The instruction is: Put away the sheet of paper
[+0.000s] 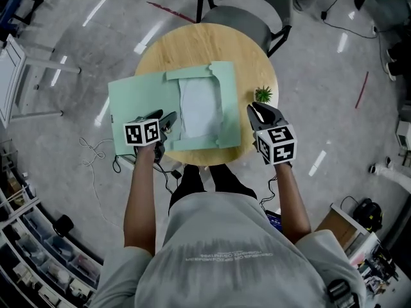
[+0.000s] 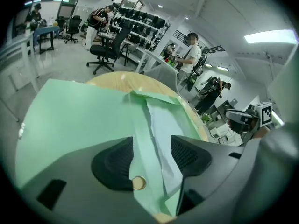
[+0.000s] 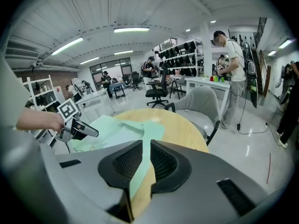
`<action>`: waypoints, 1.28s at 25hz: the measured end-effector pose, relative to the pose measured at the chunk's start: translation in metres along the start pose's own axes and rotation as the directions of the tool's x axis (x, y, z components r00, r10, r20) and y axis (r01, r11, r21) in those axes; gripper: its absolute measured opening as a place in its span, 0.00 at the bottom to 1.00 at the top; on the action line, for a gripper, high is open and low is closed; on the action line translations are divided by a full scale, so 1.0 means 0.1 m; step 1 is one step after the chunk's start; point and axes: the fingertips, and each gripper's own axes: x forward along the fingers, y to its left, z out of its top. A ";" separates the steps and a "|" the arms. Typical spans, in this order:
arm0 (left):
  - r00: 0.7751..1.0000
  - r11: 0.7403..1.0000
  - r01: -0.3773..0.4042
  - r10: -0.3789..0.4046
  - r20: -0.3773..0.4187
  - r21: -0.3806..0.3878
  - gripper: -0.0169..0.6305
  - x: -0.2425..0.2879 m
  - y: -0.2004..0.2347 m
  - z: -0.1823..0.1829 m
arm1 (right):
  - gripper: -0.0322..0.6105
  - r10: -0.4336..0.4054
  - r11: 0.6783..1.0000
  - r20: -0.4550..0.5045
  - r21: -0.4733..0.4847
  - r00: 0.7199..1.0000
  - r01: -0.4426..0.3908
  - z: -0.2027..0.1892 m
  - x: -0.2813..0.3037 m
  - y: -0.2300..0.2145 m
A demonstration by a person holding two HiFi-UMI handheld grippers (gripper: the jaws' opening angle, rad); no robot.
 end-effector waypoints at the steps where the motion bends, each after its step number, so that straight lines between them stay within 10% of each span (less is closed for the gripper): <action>1: 1.000 1.000 -0.010 0.009 0.017 0.015 0.43 -0.08 0.04 0.01 | 0.17 -0.012 1.000 0.005 -0.004 1.000 0.012 0.03 -0.01 0.02; 10: 0.966 0.969 -0.133 0.080 0.246 0.208 0.10 -0.92 0.17 0.60 | 0.09 -0.073 0.992 0.148 -0.093 0.986 0.087 0.82 -0.18 0.24; 25: 0.829 0.761 -0.332 -0.047 0.557 0.557 0.07 -2.34 -0.60 2.03 | 0.09 0.024 0.960 0.428 -0.262 0.903 0.099 2.61 -0.62 0.98; 32: 0.763 0.729 -0.369 -0.117 0.636 0.576 0.07 -2.79 -0.91 2.34 | 0.09 0.076 0.952 0.483 -0.295 0.872 0.081 2.96 -0.78 1.21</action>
